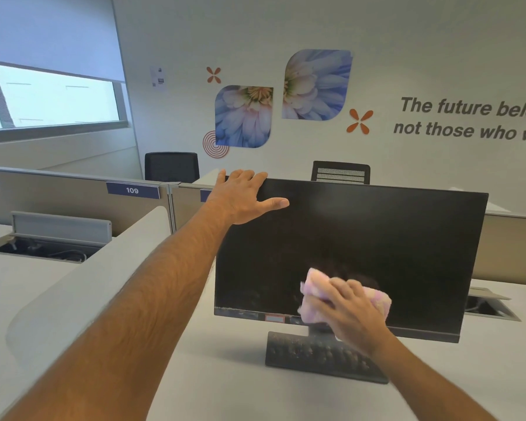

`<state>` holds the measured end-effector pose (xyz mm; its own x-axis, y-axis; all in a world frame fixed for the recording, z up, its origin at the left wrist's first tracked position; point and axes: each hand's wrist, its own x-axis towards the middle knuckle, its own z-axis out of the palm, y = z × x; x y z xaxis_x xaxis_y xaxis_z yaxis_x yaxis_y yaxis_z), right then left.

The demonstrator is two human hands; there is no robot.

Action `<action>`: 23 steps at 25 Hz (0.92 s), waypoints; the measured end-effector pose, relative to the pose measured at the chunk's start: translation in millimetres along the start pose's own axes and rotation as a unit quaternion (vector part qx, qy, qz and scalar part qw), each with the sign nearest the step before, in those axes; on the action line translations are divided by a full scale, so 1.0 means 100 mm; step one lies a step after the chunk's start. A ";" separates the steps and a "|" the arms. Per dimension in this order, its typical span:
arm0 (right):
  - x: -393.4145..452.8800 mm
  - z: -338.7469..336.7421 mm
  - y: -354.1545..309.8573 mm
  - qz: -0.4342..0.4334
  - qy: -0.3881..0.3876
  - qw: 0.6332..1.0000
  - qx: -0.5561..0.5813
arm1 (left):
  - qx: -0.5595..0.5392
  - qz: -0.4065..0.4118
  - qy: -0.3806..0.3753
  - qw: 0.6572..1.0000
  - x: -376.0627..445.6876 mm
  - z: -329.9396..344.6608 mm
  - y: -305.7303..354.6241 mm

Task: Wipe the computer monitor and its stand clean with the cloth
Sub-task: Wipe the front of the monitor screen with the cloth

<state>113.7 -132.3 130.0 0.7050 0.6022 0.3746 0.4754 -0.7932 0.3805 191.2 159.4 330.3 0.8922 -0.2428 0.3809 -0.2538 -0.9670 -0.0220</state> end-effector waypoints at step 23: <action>0.16 0.08 -0.29 -0.064 -0.023 0.997 -0.025 | -0.002 -0.007 -0.004 1.000 0.00 0.02 -0.18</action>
<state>116.0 -100.3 118.0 0.6639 0.6925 0.2823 0.5373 -0.7043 0.4640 196.9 176.9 328.8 0.8983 -0.2302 0.3743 -0.2430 -0.9699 -0.0133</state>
